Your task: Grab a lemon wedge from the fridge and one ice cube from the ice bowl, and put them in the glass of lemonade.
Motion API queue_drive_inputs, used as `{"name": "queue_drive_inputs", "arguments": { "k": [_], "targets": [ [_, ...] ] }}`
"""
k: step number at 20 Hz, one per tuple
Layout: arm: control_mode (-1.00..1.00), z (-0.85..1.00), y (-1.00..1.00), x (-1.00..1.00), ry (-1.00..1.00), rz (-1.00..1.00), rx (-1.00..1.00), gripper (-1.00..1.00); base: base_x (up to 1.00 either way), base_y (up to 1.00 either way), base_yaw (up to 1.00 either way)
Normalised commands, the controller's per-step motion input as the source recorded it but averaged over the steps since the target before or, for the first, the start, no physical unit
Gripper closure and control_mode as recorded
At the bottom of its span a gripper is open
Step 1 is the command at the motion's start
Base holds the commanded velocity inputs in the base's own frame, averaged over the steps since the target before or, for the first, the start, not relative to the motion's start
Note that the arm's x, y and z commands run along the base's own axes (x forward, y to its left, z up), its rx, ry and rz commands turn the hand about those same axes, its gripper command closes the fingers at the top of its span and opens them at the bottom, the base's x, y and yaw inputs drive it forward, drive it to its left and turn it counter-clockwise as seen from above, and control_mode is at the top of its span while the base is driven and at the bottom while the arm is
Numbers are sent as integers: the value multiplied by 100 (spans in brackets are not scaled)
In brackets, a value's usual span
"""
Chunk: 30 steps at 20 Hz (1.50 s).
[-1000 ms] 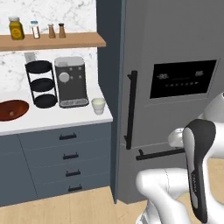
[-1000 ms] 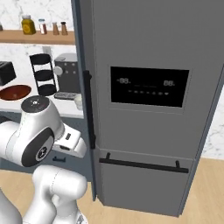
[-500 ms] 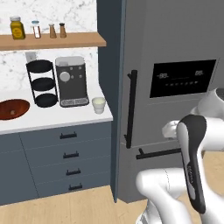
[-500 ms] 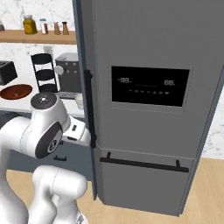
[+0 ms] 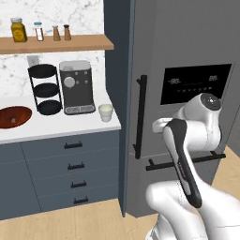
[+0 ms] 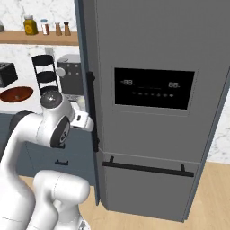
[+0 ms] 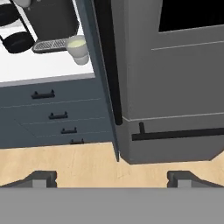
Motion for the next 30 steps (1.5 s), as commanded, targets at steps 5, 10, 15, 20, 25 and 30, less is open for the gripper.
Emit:
{"name": "queue_drive_inputs", "arguments": {
  "k": [5, 10, 15, 20, 25, 30],
  "targets": [
    [-100, 0, 33, 87, 0, -15, 0, -100, 0, 0, 0],
    [-100, 0, 7, 57, 0, -21, 0, -100, 0, 0, 0],
    [-100, 0, 0, 57, -2, -11, 0, -100, 0, 0, 0],
    [-100, -4, 0, 63, -8, -2, 0, -100, 0, 0, 0],
    [-100, -20, -4, 63, -15, 0, 0, -100, 0, 0, 0],
    [-100, -31, -8, 61, -17, 0, 0, -100, 0, 0, 0]
  ]
}}
